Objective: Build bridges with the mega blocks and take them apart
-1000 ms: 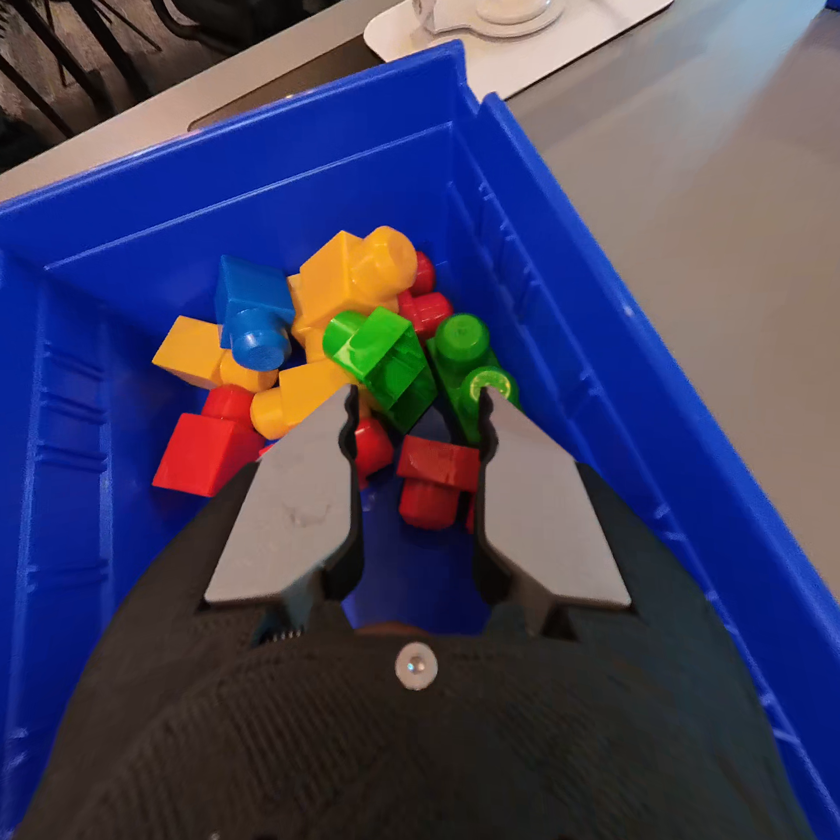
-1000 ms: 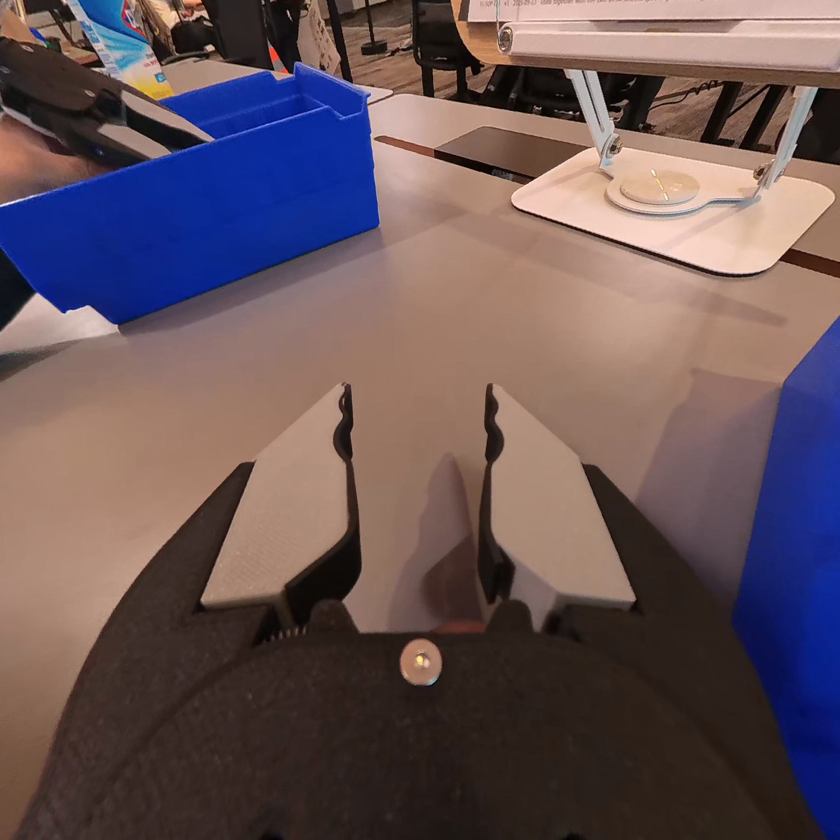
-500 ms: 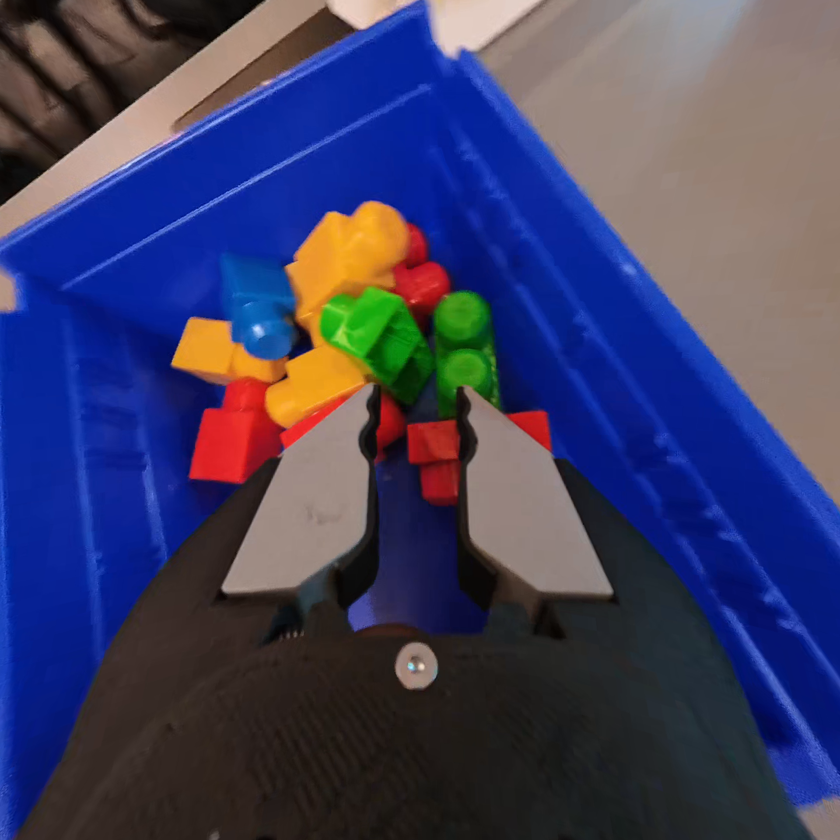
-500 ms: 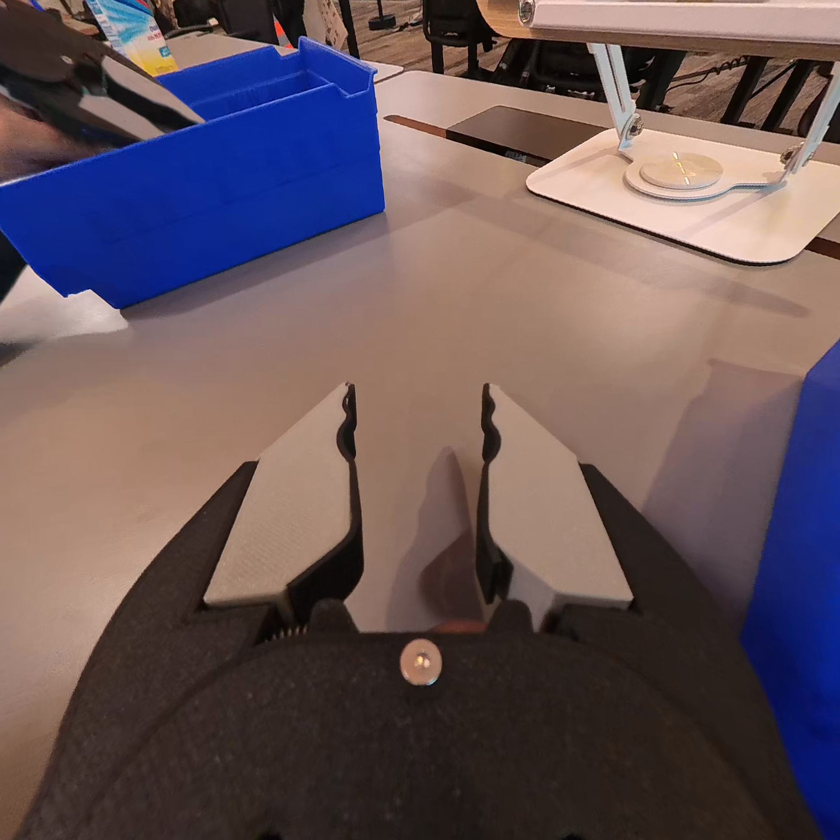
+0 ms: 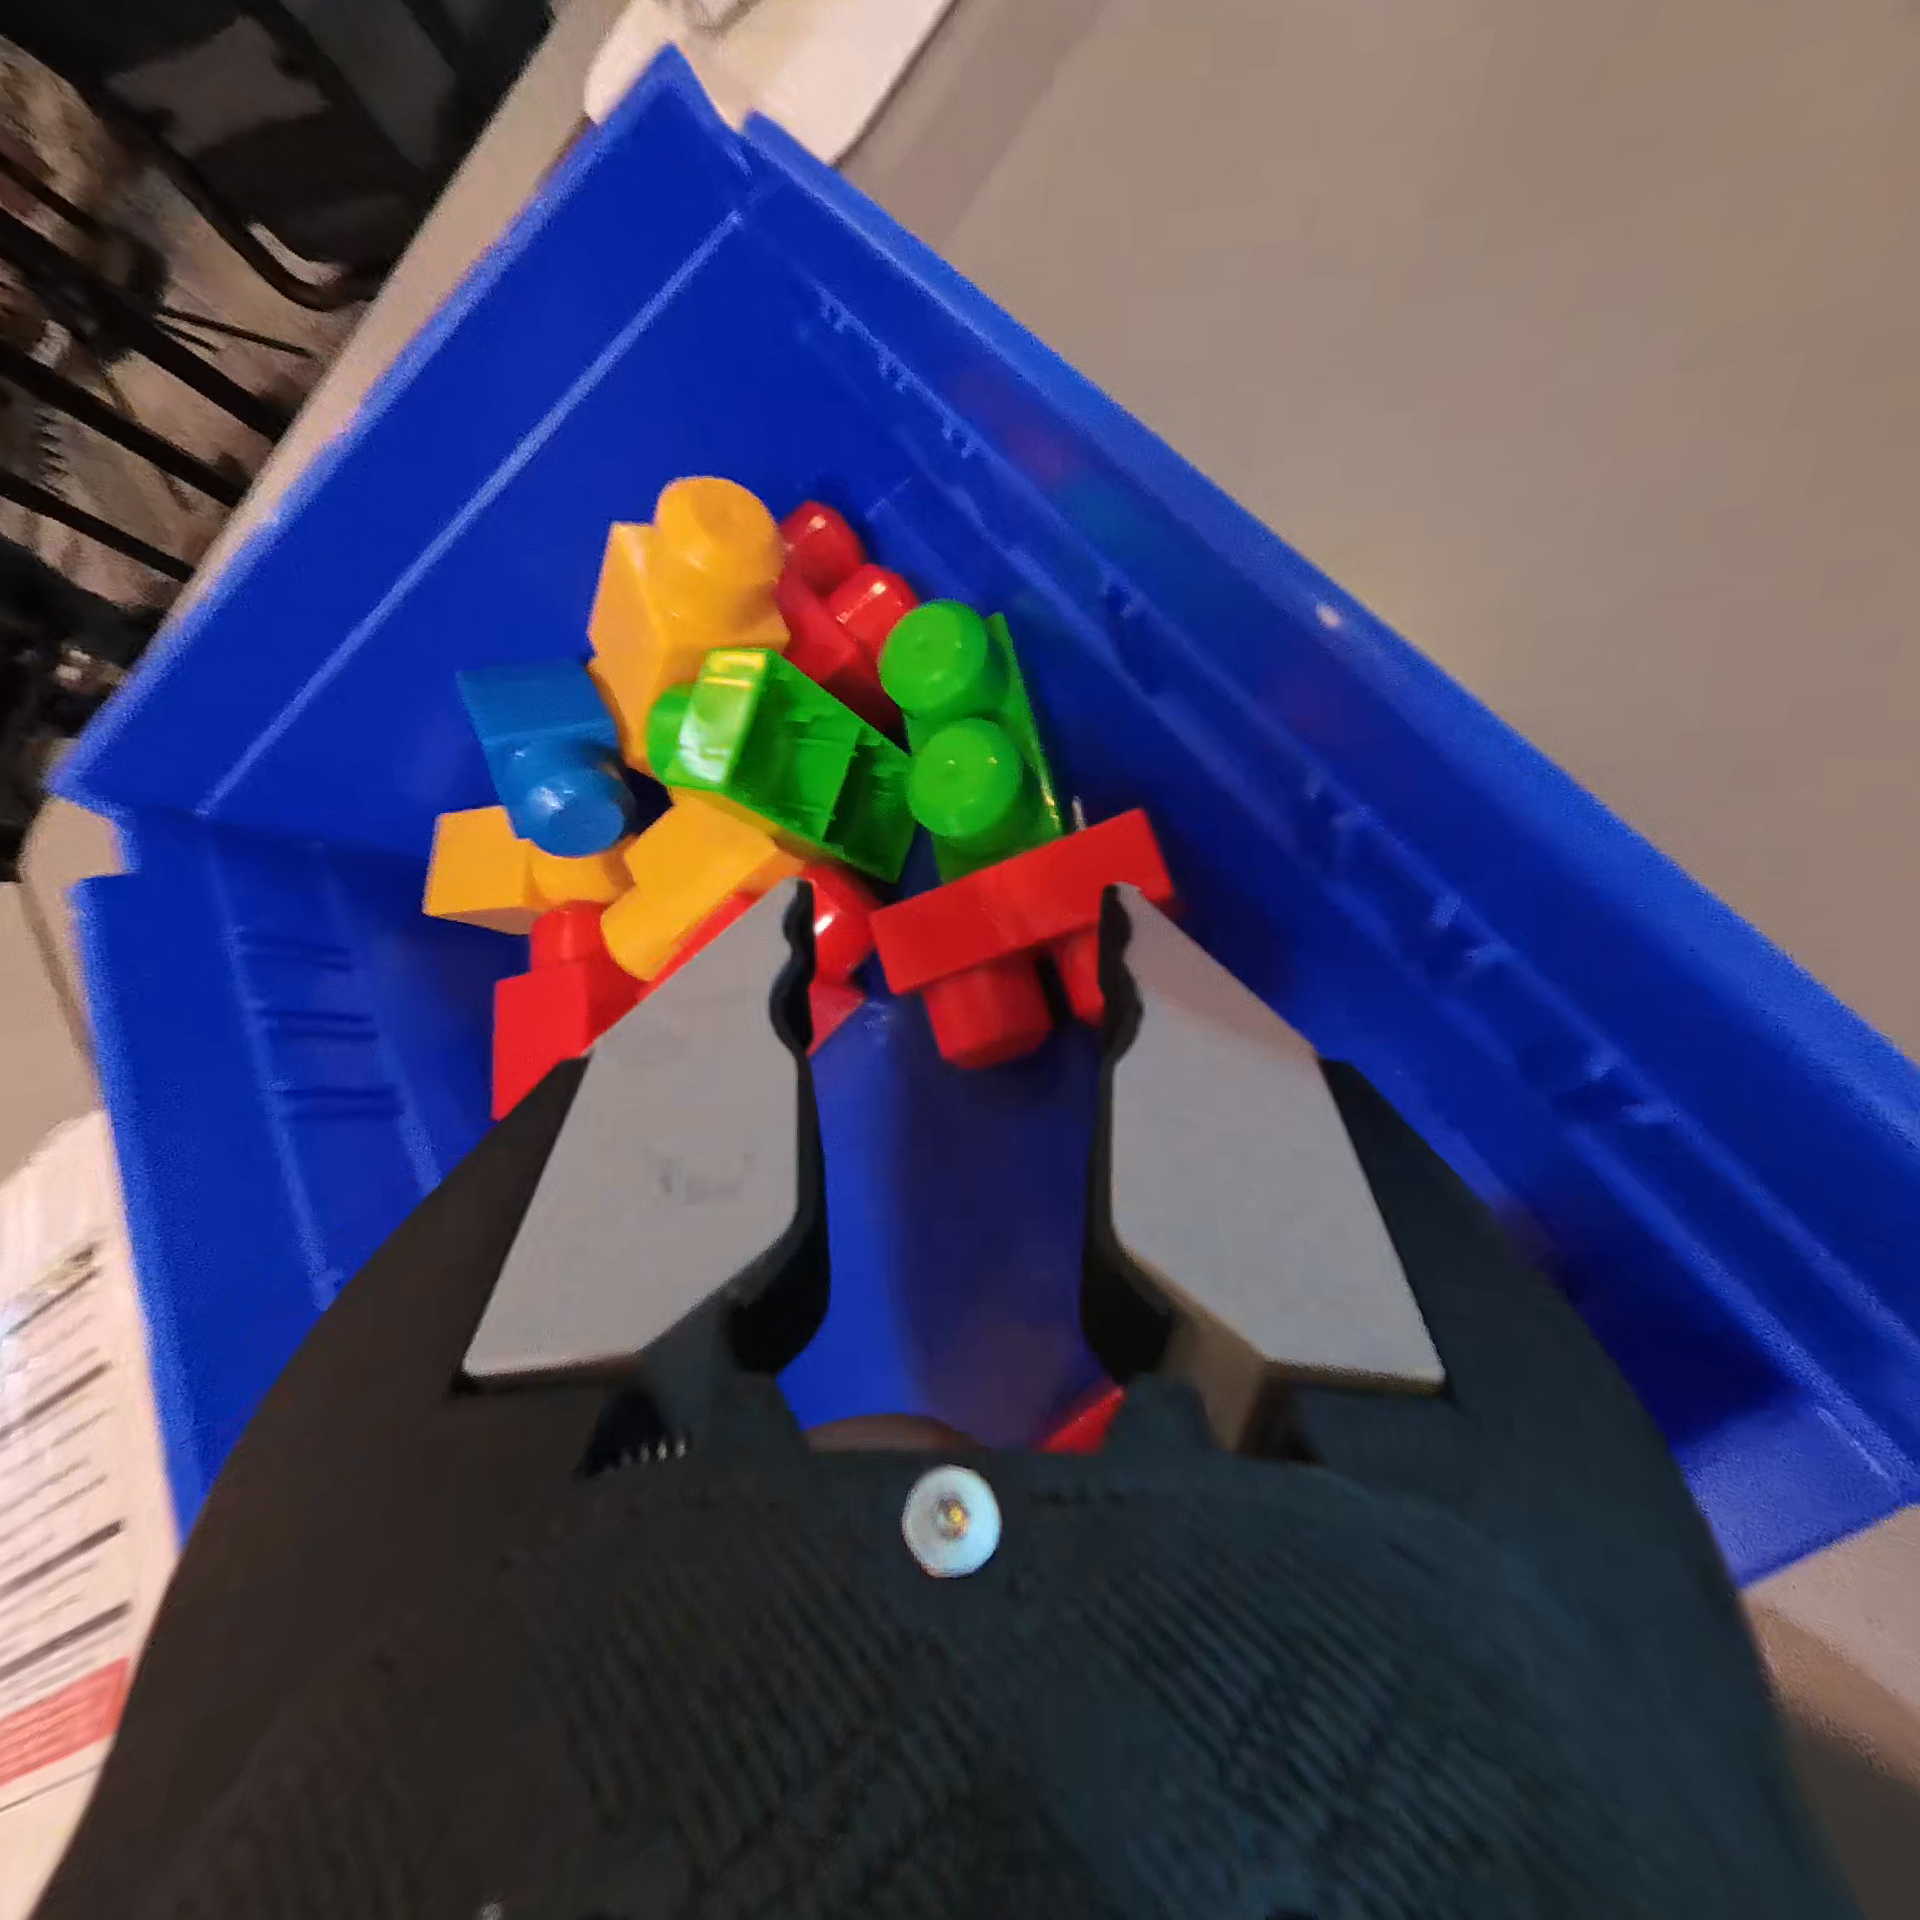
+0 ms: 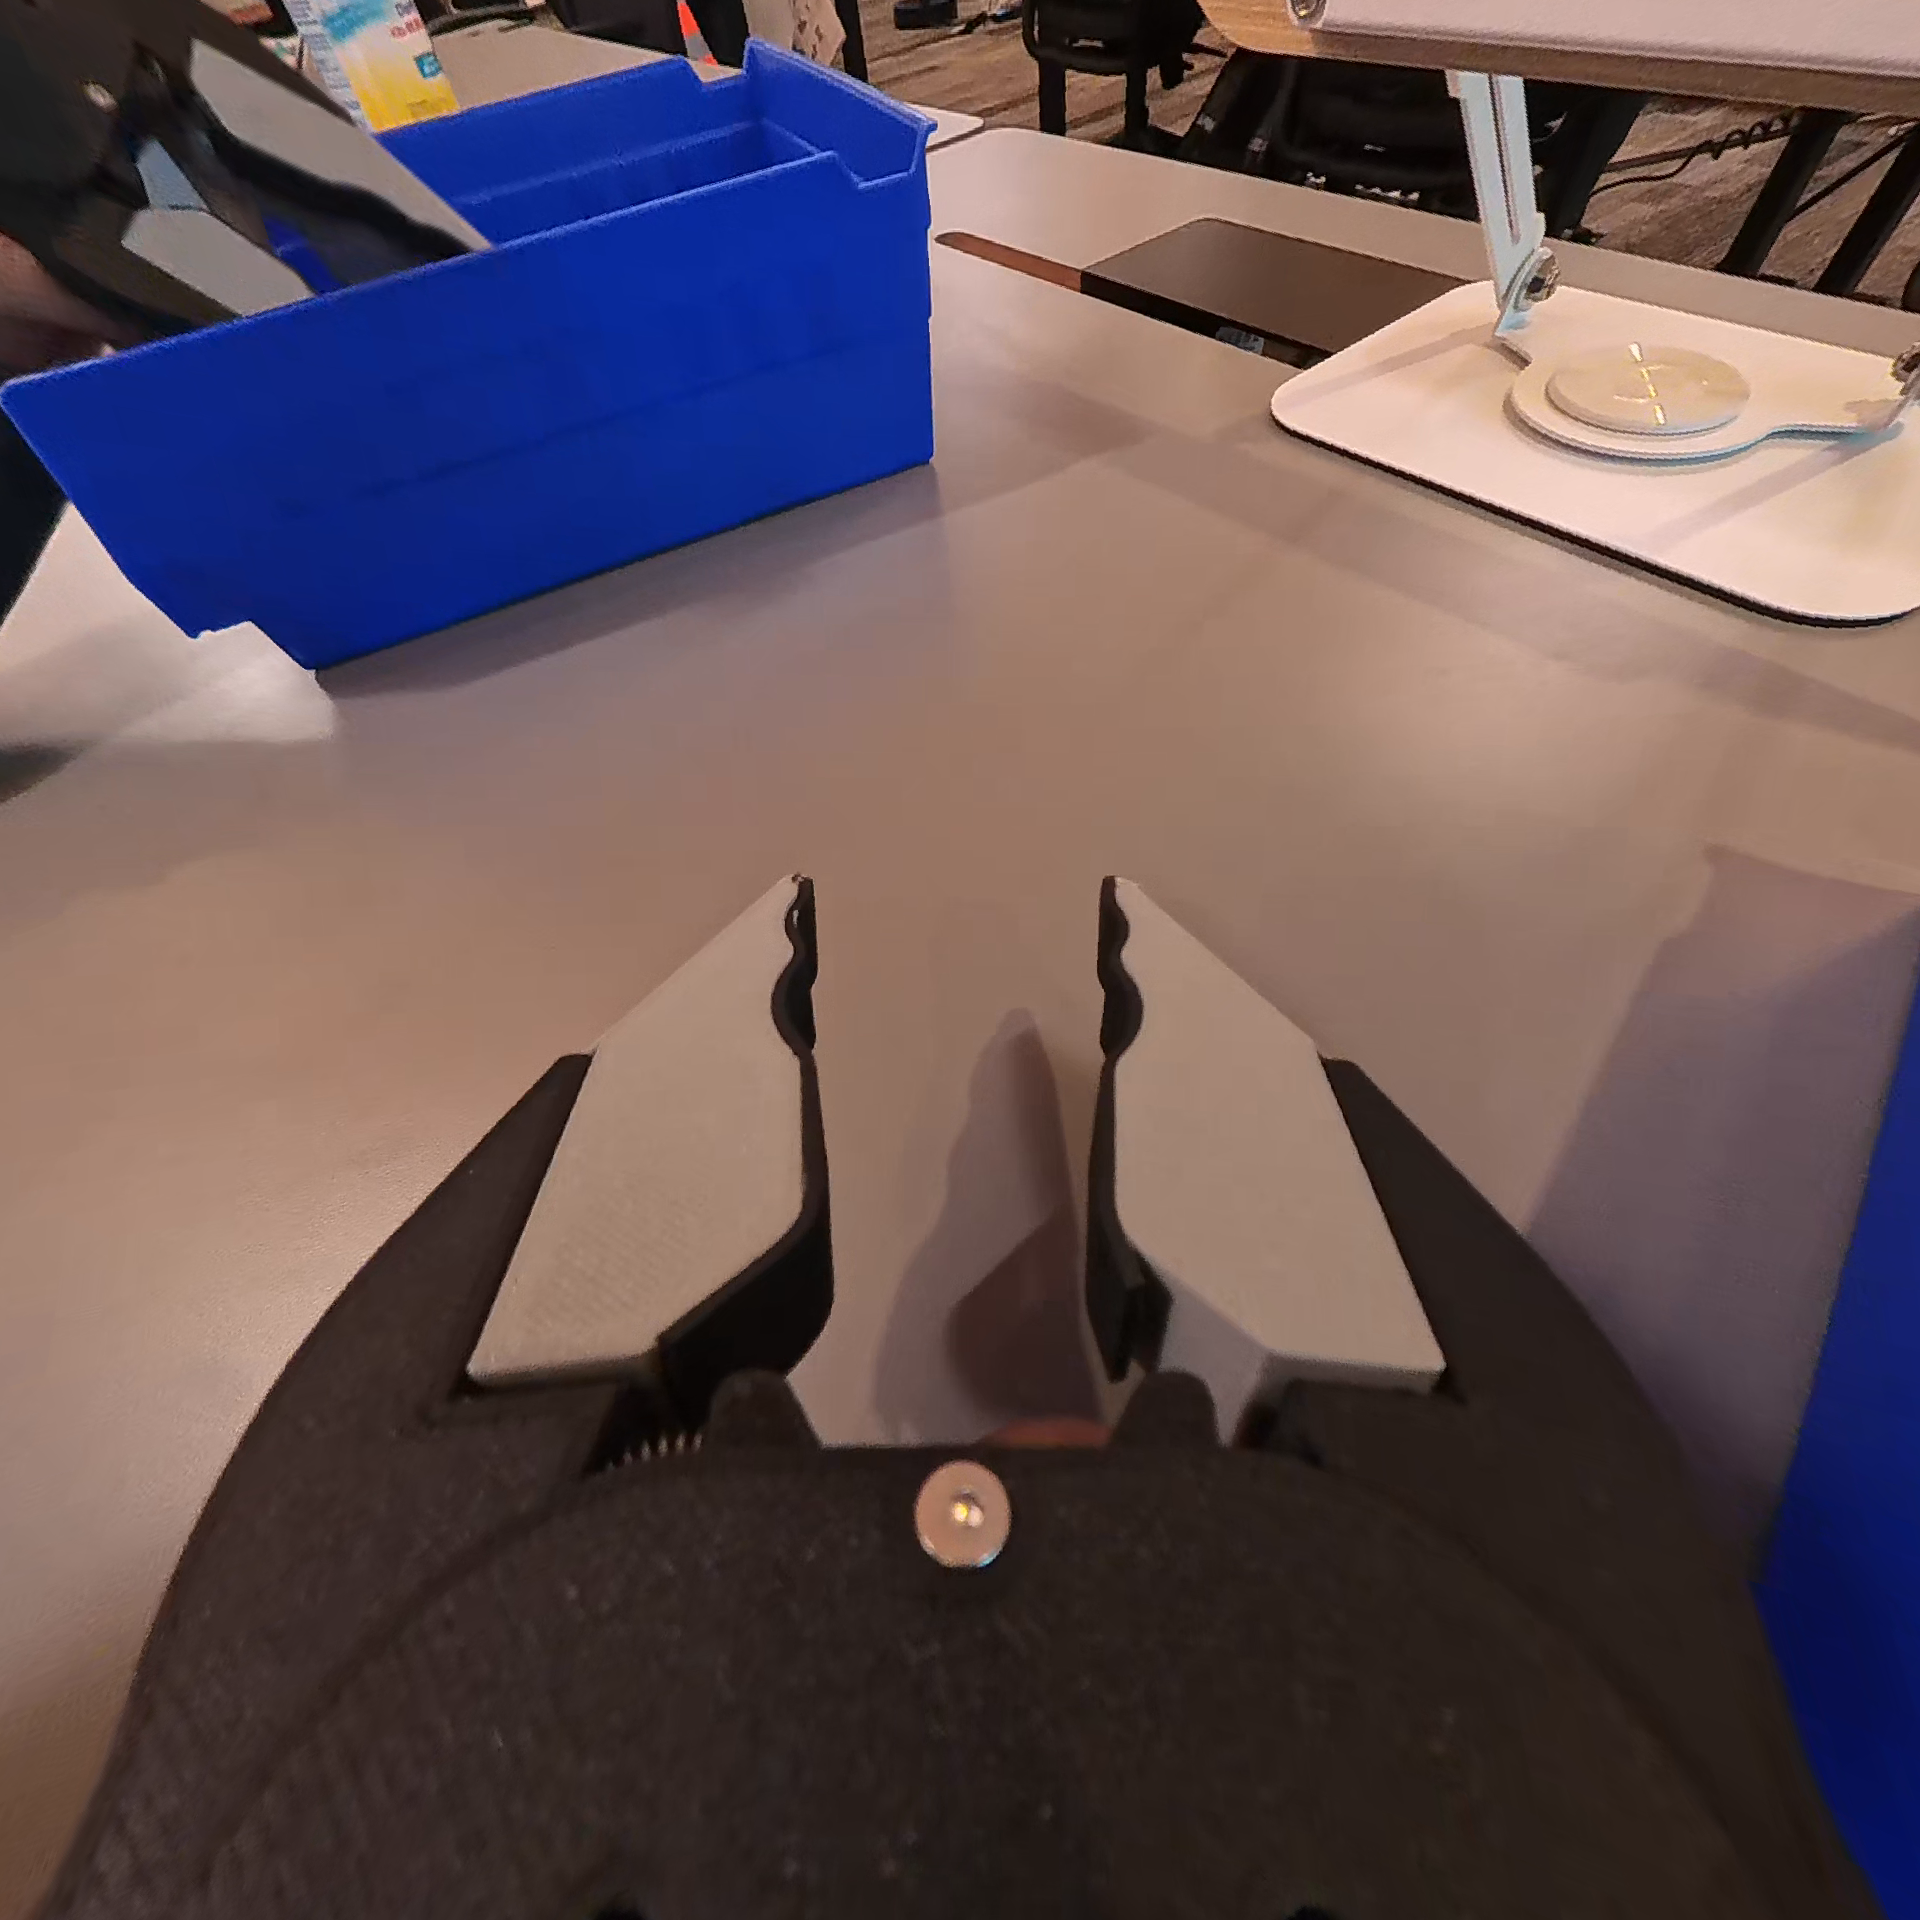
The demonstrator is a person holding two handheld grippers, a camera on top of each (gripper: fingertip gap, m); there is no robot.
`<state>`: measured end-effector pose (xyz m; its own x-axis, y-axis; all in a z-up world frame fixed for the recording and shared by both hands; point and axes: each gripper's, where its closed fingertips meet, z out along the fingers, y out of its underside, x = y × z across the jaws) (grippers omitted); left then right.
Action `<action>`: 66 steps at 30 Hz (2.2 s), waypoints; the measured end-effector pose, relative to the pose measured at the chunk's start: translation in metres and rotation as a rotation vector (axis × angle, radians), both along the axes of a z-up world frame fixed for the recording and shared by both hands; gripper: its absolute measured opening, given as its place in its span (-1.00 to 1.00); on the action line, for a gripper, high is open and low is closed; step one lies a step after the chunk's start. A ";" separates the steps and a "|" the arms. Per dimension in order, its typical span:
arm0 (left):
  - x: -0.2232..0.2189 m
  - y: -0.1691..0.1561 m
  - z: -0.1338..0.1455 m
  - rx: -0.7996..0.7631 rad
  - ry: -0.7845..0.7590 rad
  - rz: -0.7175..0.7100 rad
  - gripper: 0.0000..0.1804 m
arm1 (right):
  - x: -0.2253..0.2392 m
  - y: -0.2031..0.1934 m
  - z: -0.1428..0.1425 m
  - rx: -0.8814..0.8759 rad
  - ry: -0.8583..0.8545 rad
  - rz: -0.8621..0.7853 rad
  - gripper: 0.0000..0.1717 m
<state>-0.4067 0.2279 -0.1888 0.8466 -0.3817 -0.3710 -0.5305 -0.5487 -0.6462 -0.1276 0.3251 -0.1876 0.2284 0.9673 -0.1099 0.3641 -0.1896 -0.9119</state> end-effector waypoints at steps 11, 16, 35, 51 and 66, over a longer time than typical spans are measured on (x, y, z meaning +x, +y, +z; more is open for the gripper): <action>0.003 0.000 -0.033 -0.147 0.147 -0.014 -0.24 | 0.001 0.002 0.001 -0.013 0.011 -0.011 -0.41; 0.004 0.002 -0.033 -0.147 0.142 -0.021 -0.24 | 0.001 0.002 0.001 -0.012 0.012 -0.011 -0.41; -0.024 0.016 0.043 0.238 0.045 0.151 -1.00 | 0.000 -0.003 0.001 -0.008 0.010 0.005 -0.42; -0.068 0.012 0.016 0.118 -0.092 0.441 -0.36 | 0.001 -0.002 0.001 -0.013 0.015 -0.004 -0.42; -0.077 -0.008 0.014 0.063 -0.318 0.542 -0.10 | -0.002 -0.007 0.001 -0.002 0.003 0.018 -0.42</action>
<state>-0.4839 0.2200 -0.1745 0.9861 0.1472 -0.0767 0.0361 -0.6411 -0.7666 -0.1298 0.3183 -0.1871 0.2110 0.9710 -0.1127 0.3643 -0.1851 -0.9127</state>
